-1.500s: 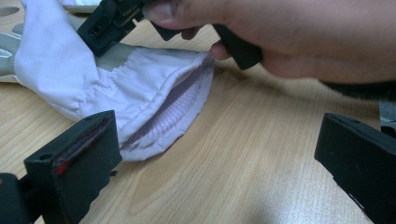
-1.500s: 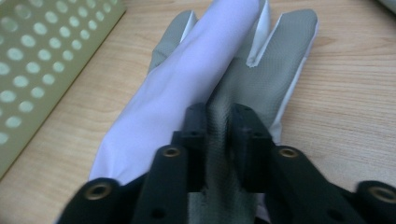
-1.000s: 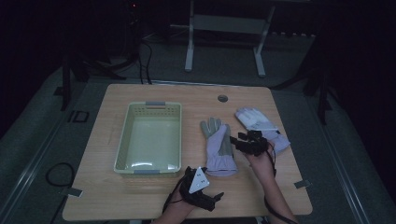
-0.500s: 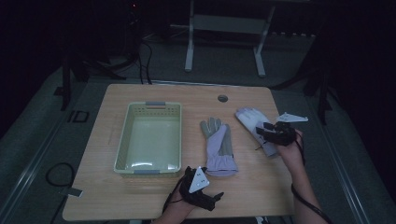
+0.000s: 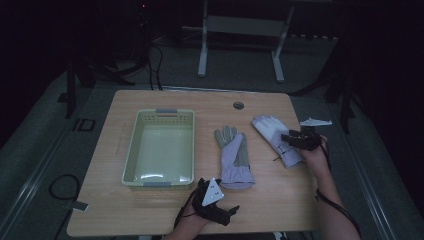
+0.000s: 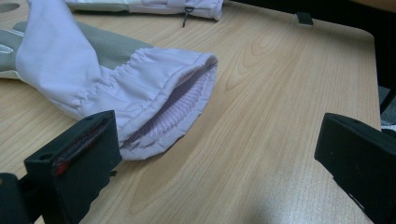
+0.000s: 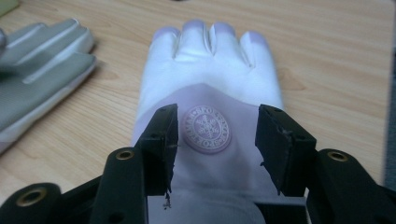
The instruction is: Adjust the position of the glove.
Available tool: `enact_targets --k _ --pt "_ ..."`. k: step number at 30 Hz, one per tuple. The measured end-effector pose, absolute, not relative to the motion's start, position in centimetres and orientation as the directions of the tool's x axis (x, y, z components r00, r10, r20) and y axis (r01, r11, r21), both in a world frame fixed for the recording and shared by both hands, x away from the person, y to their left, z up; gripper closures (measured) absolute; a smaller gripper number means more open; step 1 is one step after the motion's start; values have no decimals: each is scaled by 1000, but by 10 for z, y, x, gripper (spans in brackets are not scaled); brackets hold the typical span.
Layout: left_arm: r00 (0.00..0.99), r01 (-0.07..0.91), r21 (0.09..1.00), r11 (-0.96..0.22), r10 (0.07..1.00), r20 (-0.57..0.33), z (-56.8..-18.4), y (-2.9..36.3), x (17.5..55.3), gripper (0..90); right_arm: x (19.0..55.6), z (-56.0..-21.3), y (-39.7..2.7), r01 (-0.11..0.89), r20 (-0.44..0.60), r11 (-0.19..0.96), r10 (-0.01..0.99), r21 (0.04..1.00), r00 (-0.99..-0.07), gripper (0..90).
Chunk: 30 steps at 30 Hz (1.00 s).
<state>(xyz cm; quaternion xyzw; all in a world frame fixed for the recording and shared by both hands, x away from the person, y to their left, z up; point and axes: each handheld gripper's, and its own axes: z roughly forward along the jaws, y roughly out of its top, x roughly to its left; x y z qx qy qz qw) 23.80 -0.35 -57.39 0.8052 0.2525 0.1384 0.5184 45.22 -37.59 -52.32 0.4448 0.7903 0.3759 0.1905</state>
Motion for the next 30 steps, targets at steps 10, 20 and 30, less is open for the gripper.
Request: enact_targets --k 10,20,30 --pt "835 263 905 -335 549 -39 -574 -4 238 4 463 -547 -380 603 112 291 833 743 -541 594" --pt "834 267 904 -335 551 -42 -574 -4 238 4 461 -543 -375 636 137 261 852 726 -506 738" --pt "832 272 903 -332 553 -47 -574 -3 239 4 434 -516 -371 625 175 173 874 762 -454 791"
